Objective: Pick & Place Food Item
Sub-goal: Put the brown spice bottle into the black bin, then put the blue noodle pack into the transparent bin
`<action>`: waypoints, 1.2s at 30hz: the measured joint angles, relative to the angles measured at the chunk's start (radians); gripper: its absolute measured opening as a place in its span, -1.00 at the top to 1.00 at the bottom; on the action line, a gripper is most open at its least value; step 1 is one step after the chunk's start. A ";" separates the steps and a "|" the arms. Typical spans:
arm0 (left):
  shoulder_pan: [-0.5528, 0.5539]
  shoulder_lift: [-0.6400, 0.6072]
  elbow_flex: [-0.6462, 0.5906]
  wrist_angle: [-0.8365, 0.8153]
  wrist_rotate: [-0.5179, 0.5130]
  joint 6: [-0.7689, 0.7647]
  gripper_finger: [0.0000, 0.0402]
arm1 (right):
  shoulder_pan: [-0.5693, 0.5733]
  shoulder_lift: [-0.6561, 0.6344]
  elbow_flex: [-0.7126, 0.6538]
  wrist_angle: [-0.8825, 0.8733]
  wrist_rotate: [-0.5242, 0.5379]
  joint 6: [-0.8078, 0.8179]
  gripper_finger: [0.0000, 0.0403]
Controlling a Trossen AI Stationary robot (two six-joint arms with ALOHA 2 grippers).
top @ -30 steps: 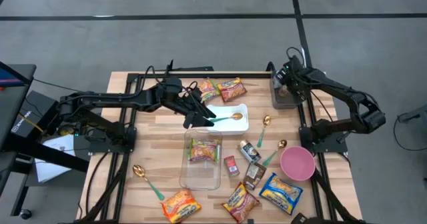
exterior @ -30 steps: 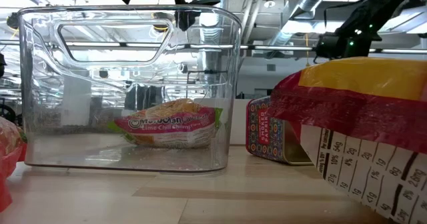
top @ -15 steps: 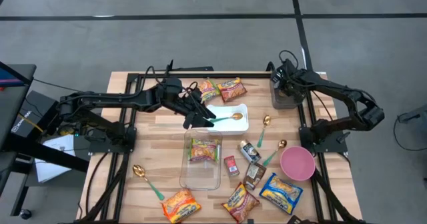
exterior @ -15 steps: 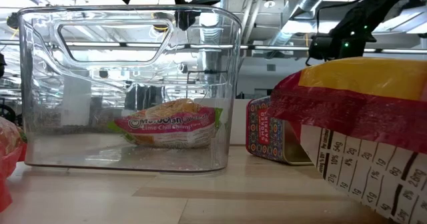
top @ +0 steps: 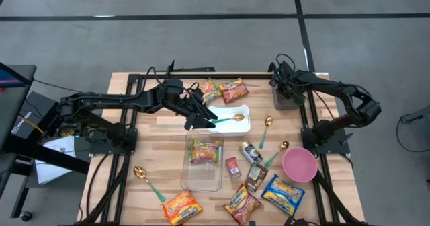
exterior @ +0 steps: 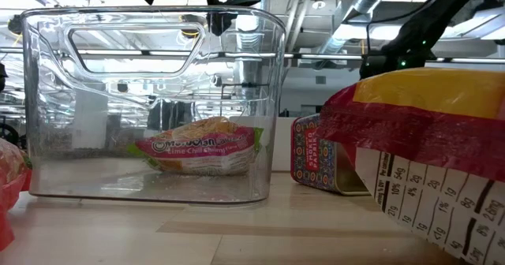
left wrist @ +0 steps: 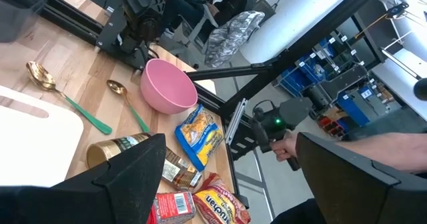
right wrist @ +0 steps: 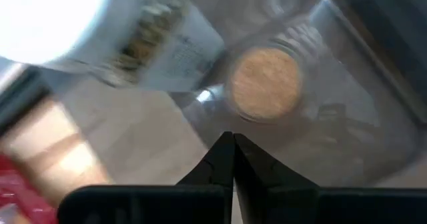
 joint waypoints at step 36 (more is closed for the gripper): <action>0.000 0.000 0.000 0.004 -0.008 -0.027 -0.63 | 0.241 -0.283 -0.001 -0.051 0.250 -0.186 1.00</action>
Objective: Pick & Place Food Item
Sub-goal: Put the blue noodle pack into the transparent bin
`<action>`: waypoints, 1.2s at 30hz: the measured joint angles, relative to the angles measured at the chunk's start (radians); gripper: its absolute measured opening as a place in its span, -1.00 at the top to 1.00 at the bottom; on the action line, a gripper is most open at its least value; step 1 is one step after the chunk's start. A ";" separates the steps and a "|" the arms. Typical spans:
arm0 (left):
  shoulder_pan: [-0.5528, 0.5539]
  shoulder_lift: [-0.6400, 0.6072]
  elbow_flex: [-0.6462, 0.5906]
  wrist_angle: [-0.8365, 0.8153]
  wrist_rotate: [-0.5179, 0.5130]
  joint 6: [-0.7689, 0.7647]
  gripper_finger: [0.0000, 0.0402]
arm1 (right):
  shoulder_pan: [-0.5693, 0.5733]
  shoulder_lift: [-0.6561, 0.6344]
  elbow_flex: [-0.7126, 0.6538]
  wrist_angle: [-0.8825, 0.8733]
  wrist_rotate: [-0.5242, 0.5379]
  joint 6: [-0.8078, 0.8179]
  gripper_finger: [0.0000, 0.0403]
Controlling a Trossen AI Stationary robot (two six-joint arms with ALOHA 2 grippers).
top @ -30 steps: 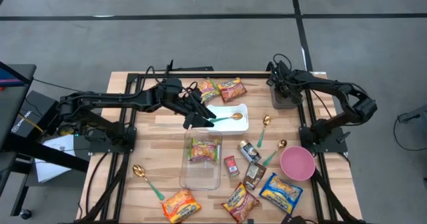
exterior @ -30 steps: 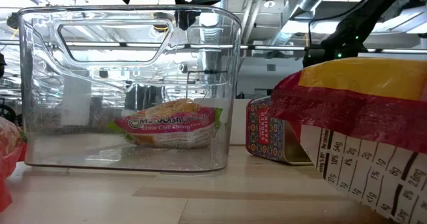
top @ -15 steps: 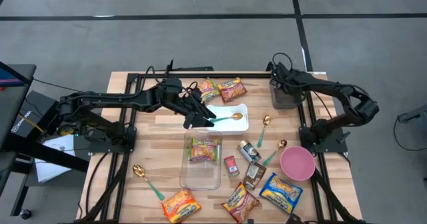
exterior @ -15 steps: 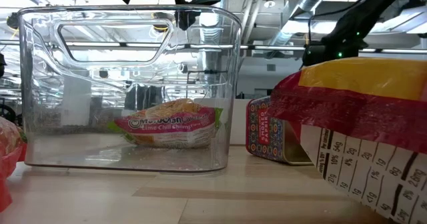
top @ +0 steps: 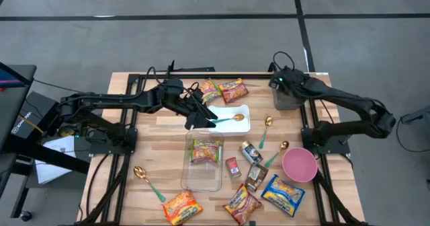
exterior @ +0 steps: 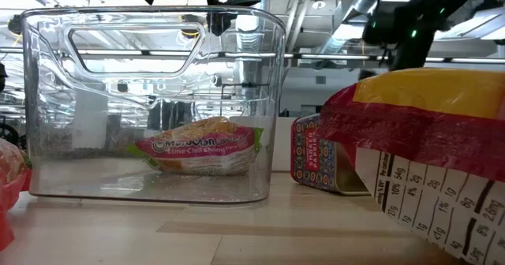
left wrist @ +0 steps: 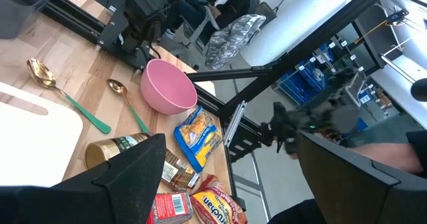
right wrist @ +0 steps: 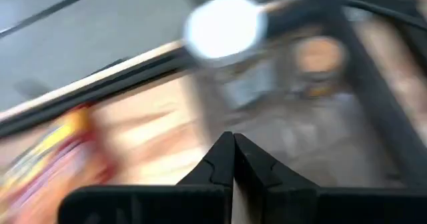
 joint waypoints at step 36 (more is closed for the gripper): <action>-0.064 0.000 0.000 0.096 -0.164 0.183 -0.63 | 0.608 -0.453 0.032 0.189 -0.539 -0.355 -0.20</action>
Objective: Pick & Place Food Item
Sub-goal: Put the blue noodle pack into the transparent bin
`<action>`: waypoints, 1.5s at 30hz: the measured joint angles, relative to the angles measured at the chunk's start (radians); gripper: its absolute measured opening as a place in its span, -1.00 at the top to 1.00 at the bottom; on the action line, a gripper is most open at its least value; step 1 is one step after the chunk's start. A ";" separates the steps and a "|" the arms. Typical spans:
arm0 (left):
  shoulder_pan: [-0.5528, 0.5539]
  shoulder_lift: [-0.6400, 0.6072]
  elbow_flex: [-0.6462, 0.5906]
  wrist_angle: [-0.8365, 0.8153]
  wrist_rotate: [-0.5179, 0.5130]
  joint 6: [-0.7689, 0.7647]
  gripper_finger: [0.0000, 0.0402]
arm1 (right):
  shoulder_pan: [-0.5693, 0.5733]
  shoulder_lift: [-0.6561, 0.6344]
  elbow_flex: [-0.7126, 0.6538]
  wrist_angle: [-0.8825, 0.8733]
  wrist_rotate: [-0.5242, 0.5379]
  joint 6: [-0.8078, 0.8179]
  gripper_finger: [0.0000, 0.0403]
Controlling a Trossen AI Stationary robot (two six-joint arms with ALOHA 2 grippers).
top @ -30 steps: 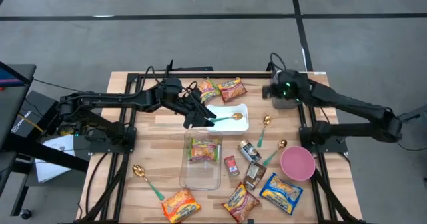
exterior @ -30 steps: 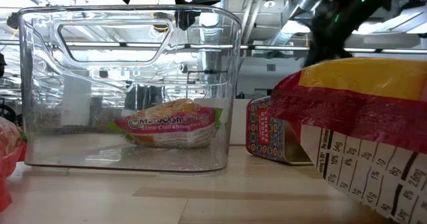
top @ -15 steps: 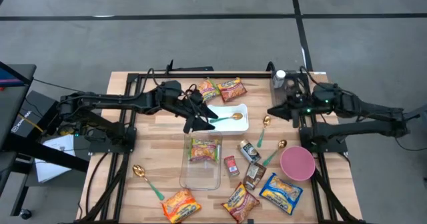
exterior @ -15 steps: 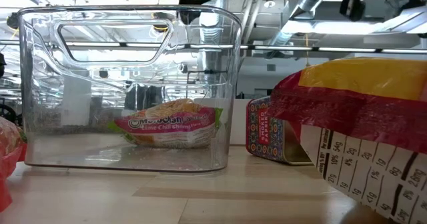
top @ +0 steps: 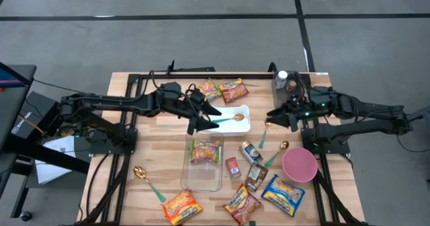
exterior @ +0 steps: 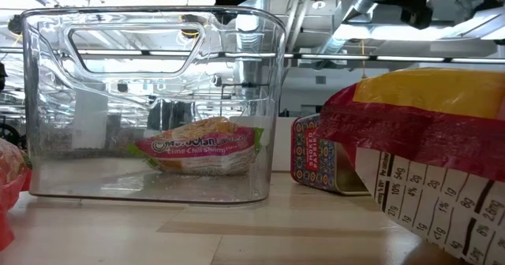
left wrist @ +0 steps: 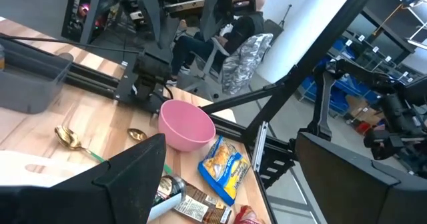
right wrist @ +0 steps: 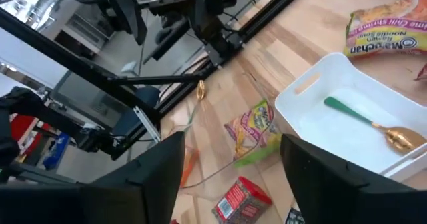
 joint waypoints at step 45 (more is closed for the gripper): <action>-0.013 0.000 0.000 0.003 0.017 0.000 -0.63 | 0.719 0.371 0.012 -0.023 -0.177 0.646 -0.19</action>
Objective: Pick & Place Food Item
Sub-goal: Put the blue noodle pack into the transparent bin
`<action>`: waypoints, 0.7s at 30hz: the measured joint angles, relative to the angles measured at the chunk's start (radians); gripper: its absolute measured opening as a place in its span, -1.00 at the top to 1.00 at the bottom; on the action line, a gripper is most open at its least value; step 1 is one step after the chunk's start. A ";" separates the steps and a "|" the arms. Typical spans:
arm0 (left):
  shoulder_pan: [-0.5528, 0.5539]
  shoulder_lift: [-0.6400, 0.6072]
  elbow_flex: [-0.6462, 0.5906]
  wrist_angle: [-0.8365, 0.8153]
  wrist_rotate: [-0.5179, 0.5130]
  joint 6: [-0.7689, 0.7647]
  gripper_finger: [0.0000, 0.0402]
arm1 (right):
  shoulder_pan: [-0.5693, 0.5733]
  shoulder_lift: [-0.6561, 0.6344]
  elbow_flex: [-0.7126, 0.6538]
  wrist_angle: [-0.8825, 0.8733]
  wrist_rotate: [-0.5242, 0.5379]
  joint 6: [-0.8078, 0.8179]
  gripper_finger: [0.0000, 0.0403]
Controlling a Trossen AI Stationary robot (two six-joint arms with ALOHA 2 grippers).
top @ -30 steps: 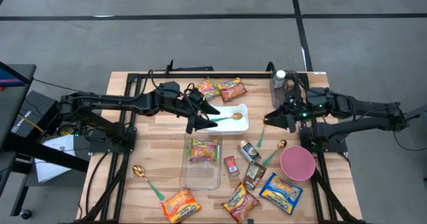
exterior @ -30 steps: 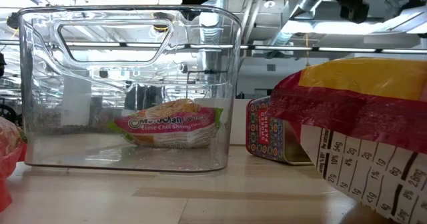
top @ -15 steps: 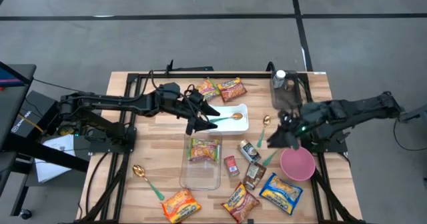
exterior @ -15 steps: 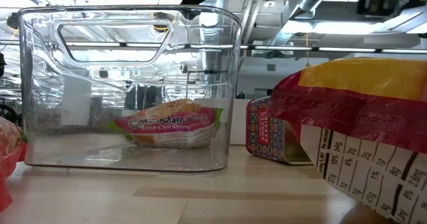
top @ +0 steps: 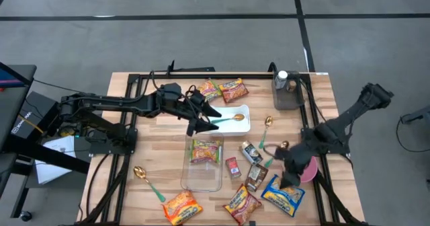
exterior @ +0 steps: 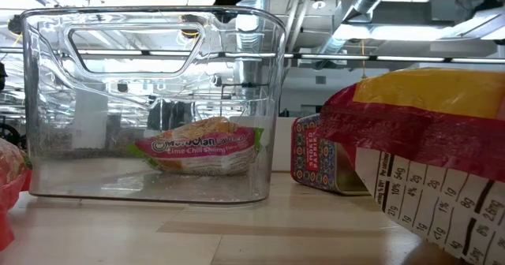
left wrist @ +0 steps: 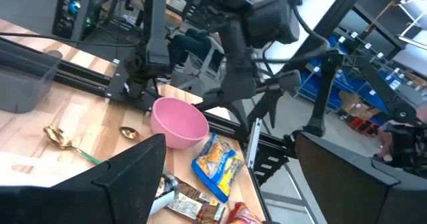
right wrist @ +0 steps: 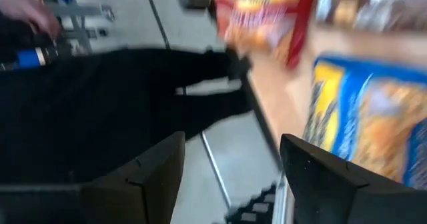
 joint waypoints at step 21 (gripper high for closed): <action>-0.037 0.000 0.000 0.062 0.001 0.078 -0.63 | 0.236 0.457 0.496 -0.513 0.108 -0.898 -0.06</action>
